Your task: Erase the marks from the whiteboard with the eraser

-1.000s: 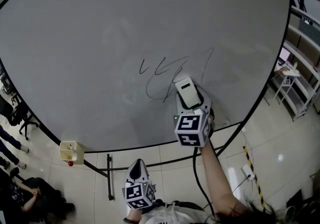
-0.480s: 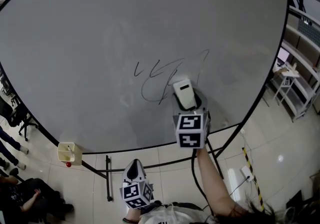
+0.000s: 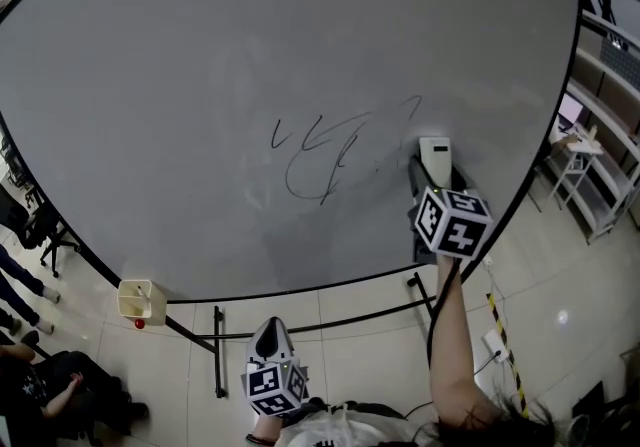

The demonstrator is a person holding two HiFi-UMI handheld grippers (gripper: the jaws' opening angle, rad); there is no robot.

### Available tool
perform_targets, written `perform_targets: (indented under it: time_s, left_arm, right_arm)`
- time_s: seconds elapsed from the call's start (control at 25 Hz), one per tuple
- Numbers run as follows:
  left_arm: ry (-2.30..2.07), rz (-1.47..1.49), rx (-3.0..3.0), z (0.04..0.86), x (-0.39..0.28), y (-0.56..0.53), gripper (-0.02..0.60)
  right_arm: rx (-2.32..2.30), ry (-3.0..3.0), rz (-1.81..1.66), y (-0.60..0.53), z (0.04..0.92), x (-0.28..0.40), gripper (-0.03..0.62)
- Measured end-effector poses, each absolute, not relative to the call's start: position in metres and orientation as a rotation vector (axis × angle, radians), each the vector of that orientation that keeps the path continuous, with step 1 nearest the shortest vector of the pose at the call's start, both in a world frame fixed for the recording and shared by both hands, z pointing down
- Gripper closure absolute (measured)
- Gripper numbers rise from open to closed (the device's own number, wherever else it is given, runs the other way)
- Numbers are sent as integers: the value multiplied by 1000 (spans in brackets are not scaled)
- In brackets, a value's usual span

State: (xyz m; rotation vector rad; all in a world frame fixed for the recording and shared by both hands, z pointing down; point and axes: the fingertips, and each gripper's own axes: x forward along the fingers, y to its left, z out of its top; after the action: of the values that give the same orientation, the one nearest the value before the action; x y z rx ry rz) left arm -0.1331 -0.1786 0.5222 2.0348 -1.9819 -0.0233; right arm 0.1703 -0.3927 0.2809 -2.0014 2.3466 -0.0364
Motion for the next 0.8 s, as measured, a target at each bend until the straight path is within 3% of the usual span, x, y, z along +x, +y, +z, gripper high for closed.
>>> perform_targets:
  time_s: [0.16,0.36,0.52,0.64,0.8]
  left_arm:
    - [-1989,-11,2027,525,-138,-176,586]
    - [-1990,-17,2016,526,-139,-180,586]
    - [-1983,-25,2010,525,-139,-180,586]
    - [-1989,-38,2001,524,-143,-178,586]
    - [-2000,-29,1979,529,-156,-178,586]
  right_arm:
    - [-1999,2276,-141,-388,277,183,312]
    - [-1890,2649,136,-351,319,17,313]
    - [-1902,2880,695,-328,367,-82,313]
    - [-1984,2799,712,-339,359,-52,313]
    - [-2131,2499,228,-372,322,83,313]
